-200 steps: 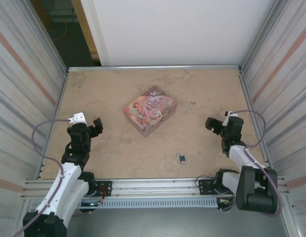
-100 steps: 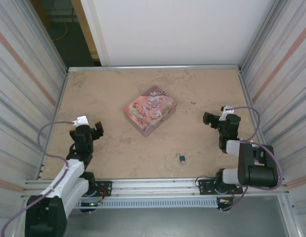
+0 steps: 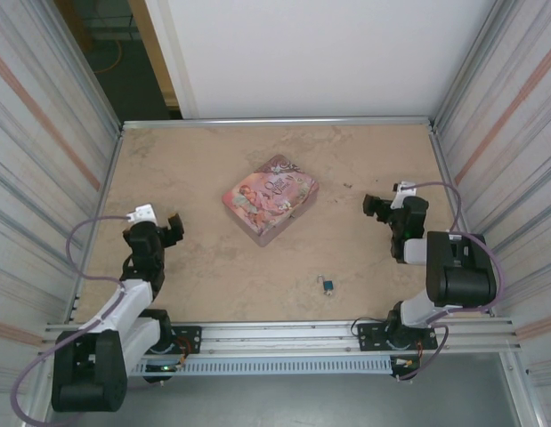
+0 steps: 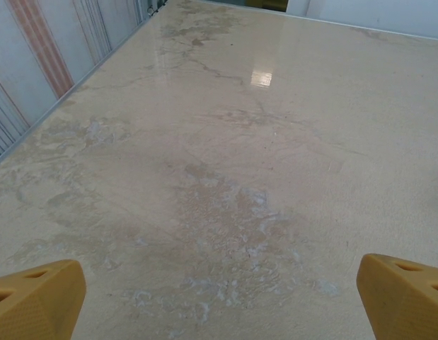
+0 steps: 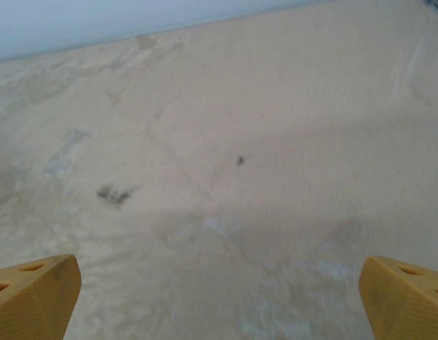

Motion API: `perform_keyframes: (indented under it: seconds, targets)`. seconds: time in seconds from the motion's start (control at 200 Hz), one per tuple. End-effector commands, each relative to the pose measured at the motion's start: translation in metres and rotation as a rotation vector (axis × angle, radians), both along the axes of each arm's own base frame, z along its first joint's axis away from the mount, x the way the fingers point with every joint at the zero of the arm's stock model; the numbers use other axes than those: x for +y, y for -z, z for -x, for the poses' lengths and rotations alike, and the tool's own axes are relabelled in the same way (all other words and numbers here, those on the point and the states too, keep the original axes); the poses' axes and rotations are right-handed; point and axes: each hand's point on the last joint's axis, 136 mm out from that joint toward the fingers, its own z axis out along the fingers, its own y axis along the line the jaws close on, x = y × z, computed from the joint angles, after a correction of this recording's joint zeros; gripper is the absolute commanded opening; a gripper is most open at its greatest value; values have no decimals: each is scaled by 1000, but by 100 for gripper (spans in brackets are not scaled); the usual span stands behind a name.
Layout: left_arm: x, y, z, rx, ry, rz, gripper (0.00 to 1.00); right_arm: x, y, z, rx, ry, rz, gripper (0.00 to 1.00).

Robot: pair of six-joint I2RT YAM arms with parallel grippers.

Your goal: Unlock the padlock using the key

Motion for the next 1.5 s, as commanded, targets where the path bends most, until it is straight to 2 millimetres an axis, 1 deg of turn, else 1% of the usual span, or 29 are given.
perform_keyframes:
  seconds: [0.0,0.341,0.531,0.666,0.792,0.962,1.052,1.152,1.202,1.278,1.328,1.393,1.493]
  targets:
    - [2,-16,-10,-65,14,-37,99,-2,6,-1,34,11,46,99]
    - [-9,-22,-30,-131,99,-78,99,-1,6,-1,35,10,49,99]
    - [-11,-24,-44,-148,123,-115,99,-1,6,-1,33,9,50,99]
    - [-18,-20,-50,-119,176,-98,99,-1,6,-1,34,10,50,99]
    - [-29,-23,-50,-165,238,-82,99,-1,6,-1,34,11,50,99]
    - [-40,-13,-58,-178,305,-68,99,-1,6,-1,36,9,49,99]
    - [-41,-6,-63,-161,310,-66,99,-1,6,-1,34,10,50,99]
    - [-41,8,-70,-135,312,-59,99,-1,6,-1,34,9,50,99]
    - [-38,6,-77,-140,294,-67,99,-2,6,-1,33,11,50,99]
    - [-33,14,-82,-50,264,-43,99,-1,7,-1,36,10,49,99]
    - [-37,14,-87,-51,282,-54,99,-1,6,-1,35,10,50,99]
    - [-39,16,-87,-23,282,-65,99,-1,6,-1,34,10,50,99]
    - [-39,16,-87,-27,281,-68,99,-1,6,-1,34,9,49,99]
